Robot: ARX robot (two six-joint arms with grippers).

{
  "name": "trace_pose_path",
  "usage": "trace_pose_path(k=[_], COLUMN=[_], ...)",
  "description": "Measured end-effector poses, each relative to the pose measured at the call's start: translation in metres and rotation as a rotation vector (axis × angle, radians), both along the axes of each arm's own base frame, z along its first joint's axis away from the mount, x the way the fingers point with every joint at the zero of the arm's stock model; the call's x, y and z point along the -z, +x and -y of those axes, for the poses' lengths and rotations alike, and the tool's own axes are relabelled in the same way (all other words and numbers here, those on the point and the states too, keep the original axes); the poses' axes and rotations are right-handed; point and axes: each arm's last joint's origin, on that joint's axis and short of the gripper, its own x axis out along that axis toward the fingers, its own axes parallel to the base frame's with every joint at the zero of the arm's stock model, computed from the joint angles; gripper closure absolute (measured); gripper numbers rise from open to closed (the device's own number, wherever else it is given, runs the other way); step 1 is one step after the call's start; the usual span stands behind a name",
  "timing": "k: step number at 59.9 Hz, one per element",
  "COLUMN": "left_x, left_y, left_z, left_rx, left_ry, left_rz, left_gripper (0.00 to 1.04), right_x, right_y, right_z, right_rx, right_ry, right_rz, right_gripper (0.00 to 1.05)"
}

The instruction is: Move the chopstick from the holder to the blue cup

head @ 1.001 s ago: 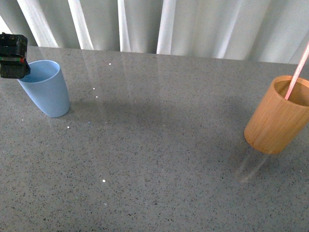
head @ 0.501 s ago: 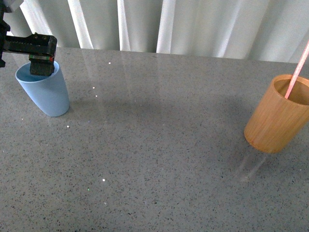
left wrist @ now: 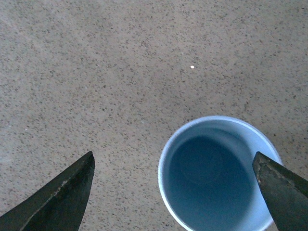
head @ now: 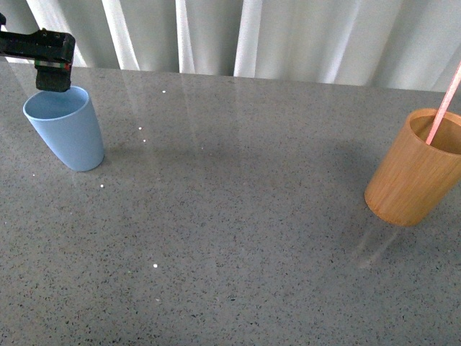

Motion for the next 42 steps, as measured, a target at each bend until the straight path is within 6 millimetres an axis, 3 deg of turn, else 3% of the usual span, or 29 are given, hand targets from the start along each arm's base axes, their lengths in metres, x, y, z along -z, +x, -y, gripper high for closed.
trace_pose_path(k=[22,42], left_x=[0.008,0.009], left_y=[0.004,0.003], left_z=[-0.023,-0.023], left_rx=[-0.017,-0.009], left_ry=[0.031,0.025], left_rz=[-0.066,-0.084], left_gripper=[0.07,0.07], right_x=[0.0,0.0], right_y=[0.0,0.0], right_z=[0.0,0.0], right_rx=[0.0,0.0], right_ry=[0.0,0.0], right_rz=[0.0,0.0], right_gripper=[0.1,0.1])
